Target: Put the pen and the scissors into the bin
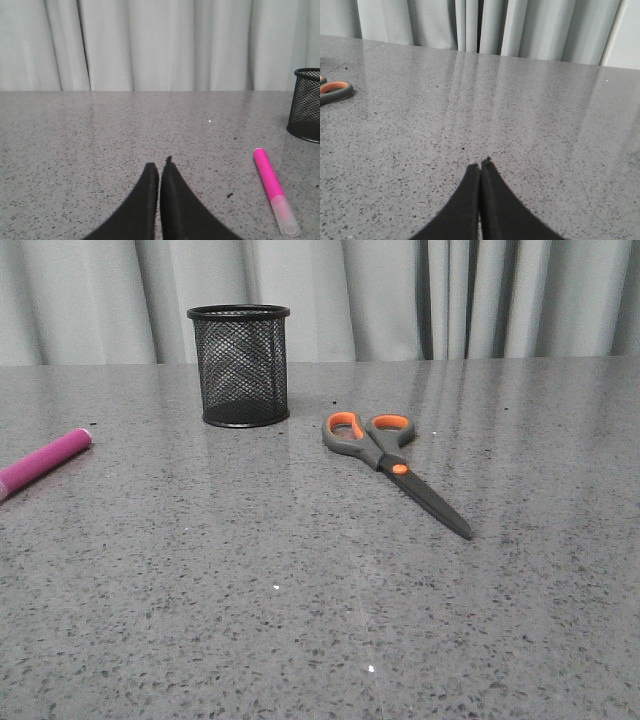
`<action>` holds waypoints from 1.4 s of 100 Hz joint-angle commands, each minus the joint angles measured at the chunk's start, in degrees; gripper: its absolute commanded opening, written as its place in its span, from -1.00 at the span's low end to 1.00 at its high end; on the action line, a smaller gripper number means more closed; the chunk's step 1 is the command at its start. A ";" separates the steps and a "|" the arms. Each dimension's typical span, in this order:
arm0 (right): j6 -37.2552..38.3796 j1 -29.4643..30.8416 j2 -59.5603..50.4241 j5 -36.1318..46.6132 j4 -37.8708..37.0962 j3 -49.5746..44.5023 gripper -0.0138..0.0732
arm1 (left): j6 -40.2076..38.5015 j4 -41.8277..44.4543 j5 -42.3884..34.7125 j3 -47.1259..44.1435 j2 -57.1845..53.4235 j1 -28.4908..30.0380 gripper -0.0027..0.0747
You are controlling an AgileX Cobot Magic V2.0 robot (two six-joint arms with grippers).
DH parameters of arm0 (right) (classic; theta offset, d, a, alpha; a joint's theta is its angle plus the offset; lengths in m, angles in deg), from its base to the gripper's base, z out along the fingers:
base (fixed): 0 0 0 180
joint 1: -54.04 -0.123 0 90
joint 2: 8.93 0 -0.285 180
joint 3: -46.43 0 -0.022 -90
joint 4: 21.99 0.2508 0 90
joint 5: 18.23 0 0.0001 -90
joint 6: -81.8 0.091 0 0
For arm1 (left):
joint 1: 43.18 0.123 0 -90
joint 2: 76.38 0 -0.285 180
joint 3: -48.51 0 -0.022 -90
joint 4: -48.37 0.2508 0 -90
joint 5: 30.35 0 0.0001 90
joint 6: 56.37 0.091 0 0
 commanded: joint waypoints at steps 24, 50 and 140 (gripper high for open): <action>-0.11 0.30 -1.19 4.59 -0.56 -0.77 -0.84 | -0.45 -0.55 -4.66 -2.47 -1.80 -0.26 -0.98; -0.11 0.30 -1.19 4.59 -0.56 -0.77 -0.84 | -0.45 -0.55 -4.66 -2.47 -1.80 -0.26 -0.98; -0.11 0.30 -1.19 10.16 12.38 -0.77 -0.84 | -0.45 -16.95 -4.68 -2.47 -1.80 -0.26 -0.98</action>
